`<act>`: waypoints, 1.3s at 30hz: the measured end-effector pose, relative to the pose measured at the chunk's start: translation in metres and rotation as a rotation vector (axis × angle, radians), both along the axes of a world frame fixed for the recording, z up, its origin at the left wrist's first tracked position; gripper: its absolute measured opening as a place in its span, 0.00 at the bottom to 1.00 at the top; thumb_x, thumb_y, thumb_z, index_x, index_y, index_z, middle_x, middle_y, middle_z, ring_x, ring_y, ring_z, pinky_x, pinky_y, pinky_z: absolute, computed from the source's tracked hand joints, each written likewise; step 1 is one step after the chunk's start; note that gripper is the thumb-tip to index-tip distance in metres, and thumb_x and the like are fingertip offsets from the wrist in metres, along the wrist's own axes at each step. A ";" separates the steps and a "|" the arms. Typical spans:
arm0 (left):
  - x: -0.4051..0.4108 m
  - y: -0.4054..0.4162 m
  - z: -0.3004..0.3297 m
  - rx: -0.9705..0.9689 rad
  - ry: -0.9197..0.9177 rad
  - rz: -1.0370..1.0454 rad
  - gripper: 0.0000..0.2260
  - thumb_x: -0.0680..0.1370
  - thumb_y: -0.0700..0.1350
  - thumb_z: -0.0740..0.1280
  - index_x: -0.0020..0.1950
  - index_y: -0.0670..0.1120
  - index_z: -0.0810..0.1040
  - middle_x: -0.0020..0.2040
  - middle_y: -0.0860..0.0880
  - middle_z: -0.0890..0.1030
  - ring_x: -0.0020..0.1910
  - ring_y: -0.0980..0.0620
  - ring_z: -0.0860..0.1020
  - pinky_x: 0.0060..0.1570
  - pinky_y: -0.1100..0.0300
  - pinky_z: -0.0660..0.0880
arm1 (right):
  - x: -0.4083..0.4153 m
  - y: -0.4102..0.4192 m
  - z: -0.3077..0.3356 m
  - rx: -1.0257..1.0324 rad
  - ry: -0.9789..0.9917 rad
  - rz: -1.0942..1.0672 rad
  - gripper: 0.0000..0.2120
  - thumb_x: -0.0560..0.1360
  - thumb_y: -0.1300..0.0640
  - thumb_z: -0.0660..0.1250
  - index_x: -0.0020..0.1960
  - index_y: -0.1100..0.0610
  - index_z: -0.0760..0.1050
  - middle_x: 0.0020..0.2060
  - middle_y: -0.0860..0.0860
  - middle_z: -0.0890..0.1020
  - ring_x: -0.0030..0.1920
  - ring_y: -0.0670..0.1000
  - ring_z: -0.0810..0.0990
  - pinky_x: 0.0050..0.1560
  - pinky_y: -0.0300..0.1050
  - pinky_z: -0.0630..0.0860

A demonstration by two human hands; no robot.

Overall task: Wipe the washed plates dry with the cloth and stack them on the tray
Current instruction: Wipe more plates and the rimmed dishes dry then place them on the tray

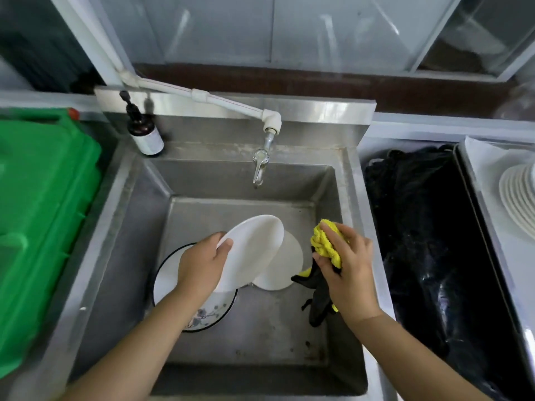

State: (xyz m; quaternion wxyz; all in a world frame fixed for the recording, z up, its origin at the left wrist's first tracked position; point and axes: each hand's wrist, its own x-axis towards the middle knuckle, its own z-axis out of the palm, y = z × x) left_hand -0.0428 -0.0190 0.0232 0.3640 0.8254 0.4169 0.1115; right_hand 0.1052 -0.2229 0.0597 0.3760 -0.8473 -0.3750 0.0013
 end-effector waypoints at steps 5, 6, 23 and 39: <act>-0.019 -0.022 0.085 0.189 -0.106 -0.022 0.16 0.77 0.56 0.57 0.43 0.46 0.77 0.31 0.51 0.76 0.36 0.46 0.77 0.37 0.53 0.70 | -0.001 0.000 0.042 0.148 -0.015 0.131 0.26 0.68 0.67 0.75 0.63 0.57 0.75 0.61 0.53 0.76 0.56 0.52 0.69 0.59 0.36 0.65; -0.022 -0.027 0.101 0.213 -0.142 -0.009 0.17 0.76 0.56 0.56 0.44 0.45 0.77 0.32 0.50 0.78 0.37 0.45 0.77 0.39 0.52 0.72 | -0.002 0.001 0.052 0.188 -0.023 0.157 0.26 0.67 0.67 0.76 0.62 0.57 0.75 0.61 0.51 0.76 0.56 0.50 0.68 0.59 0.31 0.63; -0.041 -0.063 0.308 0.310 -0.804 0.246 0.09 0.75 0.54 0.62 0.40 0.50 0.76 0.34 0.48 0.78 0.31 0.56 0.73 0.34 0.56 0.71 | 0.004 0.065 0.254 0.689 -0.693 0.395 0.19 0.65 0.65 0.78 0.56 0.57 0.82 0.60 0.58 0.75 0.55 0.58 0.70 0.51 0.54 0.74; -0.084 -0.035 0.358 -0.085 -1.108 0.256 0.18 0.79 0.56 0.63 0.32 0.50 0.79 0.31 0.50 0.78 0.32 0.54 0.77 0.33 0.61 0.75 | -0.125 0.104 0.293 0.635 -0.890 0.552 0.20 0.74 0.47 0.67 0.63 0.55 0.79 0.67 0.52 0.73 0.62 0.55 0.71 0.57 0.53 0.69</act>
